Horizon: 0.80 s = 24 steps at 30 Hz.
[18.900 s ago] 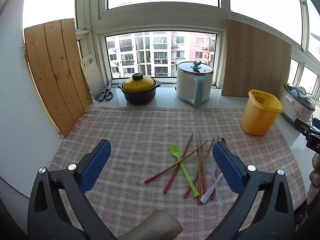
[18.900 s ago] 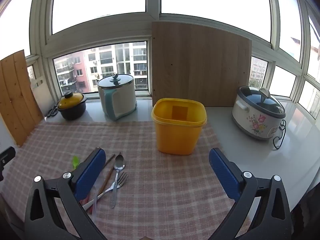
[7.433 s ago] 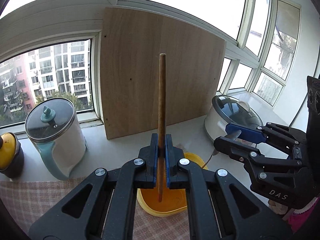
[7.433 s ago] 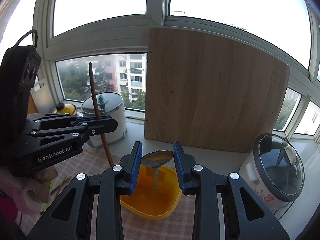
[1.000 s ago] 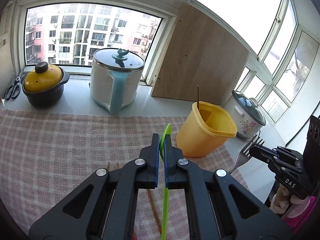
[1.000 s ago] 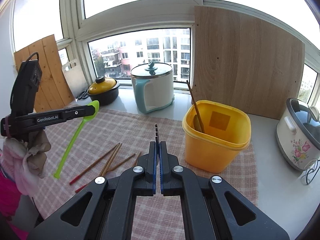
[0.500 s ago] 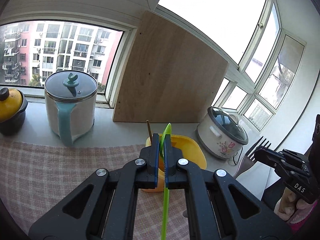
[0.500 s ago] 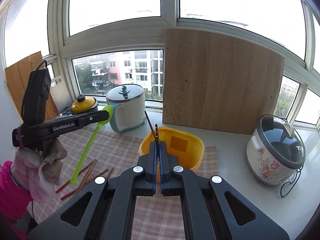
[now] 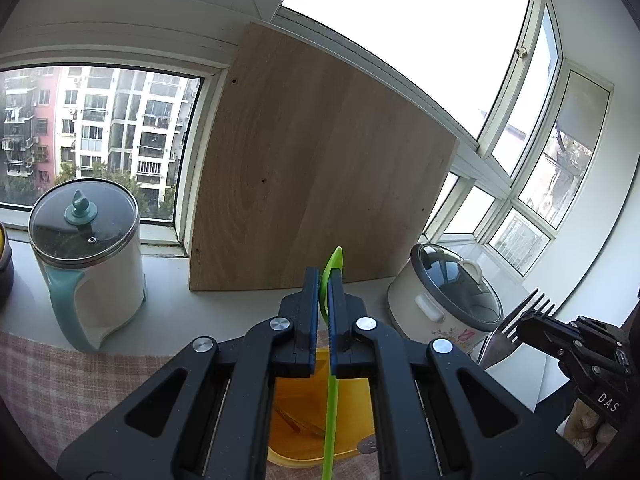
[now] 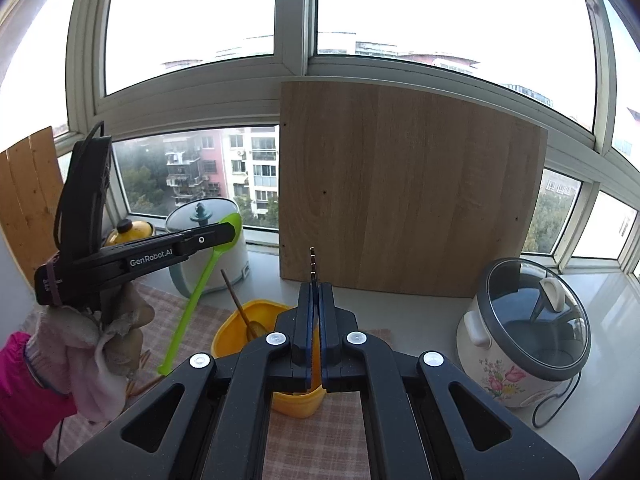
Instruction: Organize utensils
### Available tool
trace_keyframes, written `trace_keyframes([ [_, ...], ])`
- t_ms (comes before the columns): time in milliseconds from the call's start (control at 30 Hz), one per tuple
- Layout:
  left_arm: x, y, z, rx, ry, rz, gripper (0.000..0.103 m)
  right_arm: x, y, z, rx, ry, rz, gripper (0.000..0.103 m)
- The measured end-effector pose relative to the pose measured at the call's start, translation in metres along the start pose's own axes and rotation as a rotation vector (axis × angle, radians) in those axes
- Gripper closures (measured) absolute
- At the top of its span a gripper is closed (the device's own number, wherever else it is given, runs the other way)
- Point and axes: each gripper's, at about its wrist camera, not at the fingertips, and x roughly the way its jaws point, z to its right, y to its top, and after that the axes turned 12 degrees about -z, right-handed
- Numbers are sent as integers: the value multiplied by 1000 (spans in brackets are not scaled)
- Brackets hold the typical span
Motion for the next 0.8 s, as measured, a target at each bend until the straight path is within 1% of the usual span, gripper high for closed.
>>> trace_keyframes([
  [233,34,11,-2,-20,22,3,101,21,4,22,8,-14,-13,102],
  [400,49,10,-6,-29,66,17,101,36,2,26,2,-1,-35,102],
  [500,54,8,-7,-22,87,25,101,45,0,26,-6,6,-50,102],
  [800,61,1,-10,-28,86,18,101,69,-7,27,-3,36,-100,102],
])
